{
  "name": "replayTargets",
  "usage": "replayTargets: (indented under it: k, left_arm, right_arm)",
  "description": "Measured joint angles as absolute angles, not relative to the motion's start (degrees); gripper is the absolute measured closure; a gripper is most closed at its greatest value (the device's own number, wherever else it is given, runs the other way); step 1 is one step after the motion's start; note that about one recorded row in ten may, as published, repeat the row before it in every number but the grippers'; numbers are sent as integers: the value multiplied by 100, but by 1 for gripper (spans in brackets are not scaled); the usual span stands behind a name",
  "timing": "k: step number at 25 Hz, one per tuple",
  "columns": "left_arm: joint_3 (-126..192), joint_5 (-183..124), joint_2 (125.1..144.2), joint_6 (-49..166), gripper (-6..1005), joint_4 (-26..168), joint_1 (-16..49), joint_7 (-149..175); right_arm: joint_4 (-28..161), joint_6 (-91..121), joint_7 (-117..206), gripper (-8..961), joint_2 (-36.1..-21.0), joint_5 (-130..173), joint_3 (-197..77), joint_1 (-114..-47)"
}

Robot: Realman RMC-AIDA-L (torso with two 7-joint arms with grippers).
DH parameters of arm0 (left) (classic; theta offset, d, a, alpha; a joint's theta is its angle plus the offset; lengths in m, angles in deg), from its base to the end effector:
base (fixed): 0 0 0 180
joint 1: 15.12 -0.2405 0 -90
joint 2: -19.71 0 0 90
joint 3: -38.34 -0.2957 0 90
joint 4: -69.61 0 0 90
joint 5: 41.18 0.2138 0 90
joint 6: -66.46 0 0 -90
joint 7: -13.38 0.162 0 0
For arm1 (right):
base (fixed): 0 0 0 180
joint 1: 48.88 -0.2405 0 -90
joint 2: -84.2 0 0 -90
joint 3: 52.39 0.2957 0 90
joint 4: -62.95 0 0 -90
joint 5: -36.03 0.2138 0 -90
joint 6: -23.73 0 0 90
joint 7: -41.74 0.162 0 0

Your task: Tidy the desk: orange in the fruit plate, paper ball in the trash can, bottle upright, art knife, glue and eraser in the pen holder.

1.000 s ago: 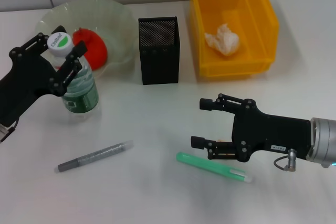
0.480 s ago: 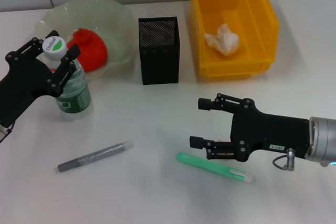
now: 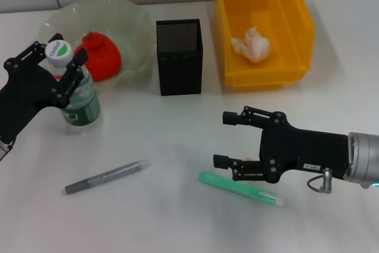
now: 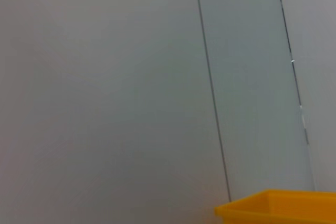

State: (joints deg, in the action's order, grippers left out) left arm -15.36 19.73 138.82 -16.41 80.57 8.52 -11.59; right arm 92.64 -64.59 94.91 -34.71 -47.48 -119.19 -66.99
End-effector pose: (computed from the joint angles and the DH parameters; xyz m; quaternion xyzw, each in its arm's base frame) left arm -0.3176 0.3364 -0.0441 -0.8225 -0.0862 -0.3627 0.4294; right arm 0.2958 0.2835 -0.0765 -0.9283 0.1053 0.3275 0.1414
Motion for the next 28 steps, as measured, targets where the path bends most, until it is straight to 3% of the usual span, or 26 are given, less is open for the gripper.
replayTargets:
  k: [6,8,13,28]
  left_arm:
    - [-1536,1901,13881,-1676,556,8012,856,-1191]
    - [-1536,1899,13879,-1719,407,8011,847,-1188]
    - [-1536,1709,13862,-1952,195,8017,687,-1156]
    - [-2255,2667,13765,-3191,201,8326,19,-1306]
  right_arm:
    - [9253,-6456,9492,127,-3474,-4752,-11927,-6702]
    - [9249,-6455,9494,127,-3479,-4754,-11928,-6704]
    - [9247,-6462,9525,127,-3481,-4755,-11892,-6707]
    - [9463,-6605,9942,128,-3450,-4713,-11418,-6691]
